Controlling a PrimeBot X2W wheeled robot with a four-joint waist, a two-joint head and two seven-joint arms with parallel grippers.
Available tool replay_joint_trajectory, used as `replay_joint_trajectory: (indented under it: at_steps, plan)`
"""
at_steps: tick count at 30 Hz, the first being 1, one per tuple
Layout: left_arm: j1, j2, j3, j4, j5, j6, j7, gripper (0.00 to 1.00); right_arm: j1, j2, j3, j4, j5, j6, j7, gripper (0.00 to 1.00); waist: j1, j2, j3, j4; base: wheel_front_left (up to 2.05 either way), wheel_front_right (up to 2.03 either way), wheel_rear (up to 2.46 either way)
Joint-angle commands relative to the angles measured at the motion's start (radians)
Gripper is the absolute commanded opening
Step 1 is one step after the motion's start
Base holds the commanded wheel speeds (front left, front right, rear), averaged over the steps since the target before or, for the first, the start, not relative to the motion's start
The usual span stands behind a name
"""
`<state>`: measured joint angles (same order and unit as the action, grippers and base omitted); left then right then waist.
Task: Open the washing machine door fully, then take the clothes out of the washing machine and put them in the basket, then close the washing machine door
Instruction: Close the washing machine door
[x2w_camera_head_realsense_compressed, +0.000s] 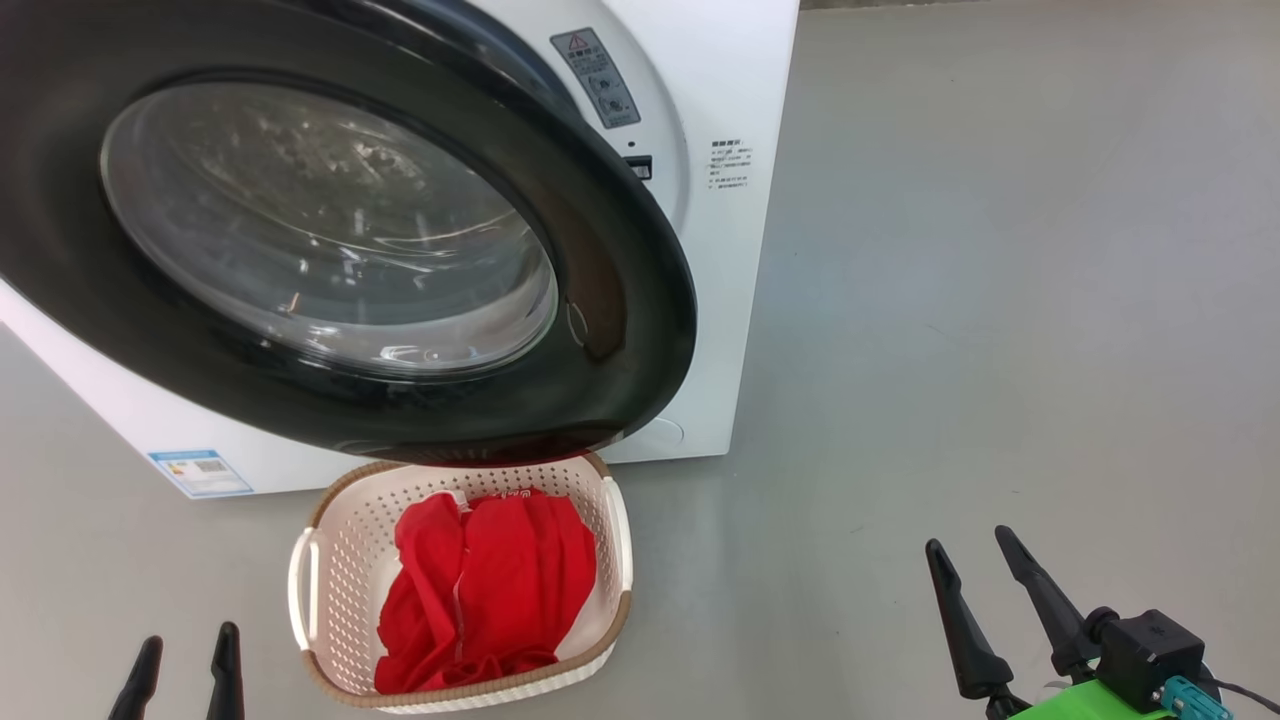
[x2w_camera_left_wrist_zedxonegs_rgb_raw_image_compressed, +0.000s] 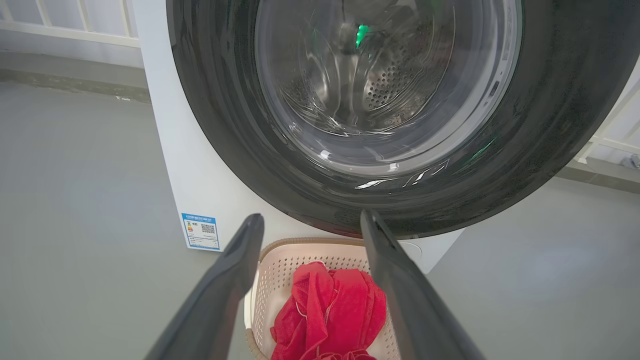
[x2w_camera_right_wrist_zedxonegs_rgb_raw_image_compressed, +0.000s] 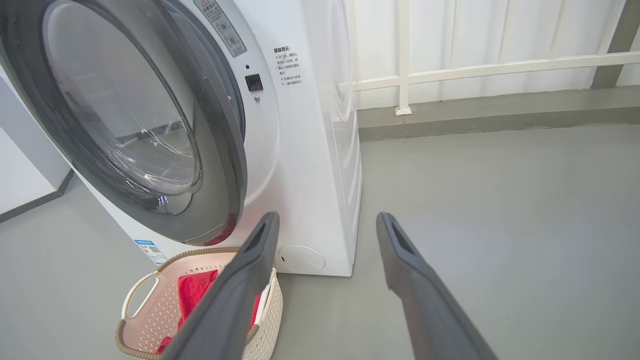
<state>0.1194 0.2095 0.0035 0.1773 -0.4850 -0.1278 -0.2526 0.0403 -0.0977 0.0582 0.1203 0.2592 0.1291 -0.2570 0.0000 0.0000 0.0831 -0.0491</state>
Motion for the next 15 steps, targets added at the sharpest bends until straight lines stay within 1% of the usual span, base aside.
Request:
replay_joint_trajectory:
  at_steps: [1, 3, 4, 5, 6, 7, 8, 15]
  plan:
    - [-0.019, 0.017, 0.039, -0.025, 0.011, -0.003, -0.009, 1.00, -0.011, -0.012, 0.028, -0.024, 0.013, 0.002, -0.005, 1.00, 0.0000, 0.0000, -0.001, 0.002, 0.00, 0.00, 0.00]
    - [-0.019, 0.014, 0.038, -0.028, 0.013, -0.003, -0.009, 1.00, -0.012, -0.014, 0.032, -0.024, 0.015, 0.002, -0.005, 1.00, 0.0000, 0.0000, -0.002, 0.005, 0.00, 0.00, 0.00]
    - [-0.019, 0.011, 0.035, -0.031, 0.017, -0.003, -0.009, 1.00, -0.016, -0.014, 0.037, -0.024, 0.016, 0.002, -0.005, 0.96, 0.0000, 0.0000, -0.002, 0.010, 0.00, 0.00, 0.00]
    - [-0.020, 0.010, 0.034, -0.032, 0.018, -0.003, -0.009, 1.00, -0.019, -0.014, 0.040, -0.024, 0.017, 0.002, -0.005, 0.52, 0.0000, 0.0000, -0.001, 0.013, 0.00, 0.00, 0.00]
    - [-0.022, 0.009, 0.033, -0.034, 0.020, -0.003, -0.009, 1.00, -0.022, -0.015, 0.042, -0.024, 0.019, 0.002, -0.005, 0.37, 0.0000, 0.0000, 0.000, 0.016, 0.00, 0.00, 0.00]
    - [-0.023, 0.007, 0.033, -0.036, 0.022, -0.003, -0.009, 1.00, -0.026, -0.016, 0.045, -0.023, 0.022, 0.002, -0.005, 0.14, 0.0000, 0.0000, 0.001, 0.020, 0.00, 0.00, 0.00]
    - [-0.024, 0.006, 0.030, -0.038, 0.023, -0.003, -0.009, 1.00, -0.030, -0.016, 0.049, -0.023, 0.024, 0.002, -0.005, 0.00, 0.0000, 0.0000, 0.003, 0.025, 0.00, 0.00, 0.00]
    - [-0.042, 0.001, 0.015, -0.049, 0.024, -0.003, -0.009, 1.00, -0.082, -0.018, 0.085, -0.017, 0.028, 0.002, -0.005, 0.00, 0.0000, 0.0000, 0.017, 0.065, 0.00, 0.00, 0.00]
